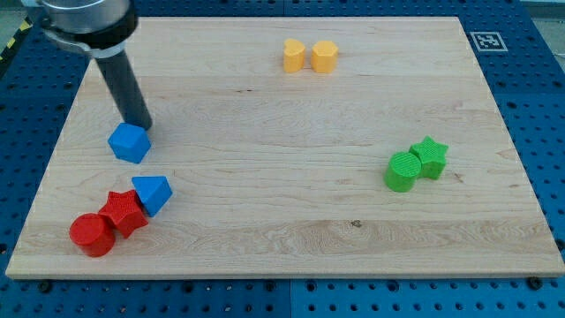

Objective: Push the blue cube above blue triangle

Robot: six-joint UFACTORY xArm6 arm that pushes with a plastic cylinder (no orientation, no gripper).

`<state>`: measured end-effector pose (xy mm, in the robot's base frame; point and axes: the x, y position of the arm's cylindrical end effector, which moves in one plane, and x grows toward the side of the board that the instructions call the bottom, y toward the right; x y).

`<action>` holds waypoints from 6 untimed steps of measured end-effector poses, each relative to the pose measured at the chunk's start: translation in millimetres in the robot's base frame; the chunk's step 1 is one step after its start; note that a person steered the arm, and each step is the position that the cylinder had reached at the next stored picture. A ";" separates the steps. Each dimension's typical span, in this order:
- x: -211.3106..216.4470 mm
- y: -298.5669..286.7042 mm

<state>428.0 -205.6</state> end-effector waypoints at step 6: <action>26.2 -13.3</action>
<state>454.2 -218.9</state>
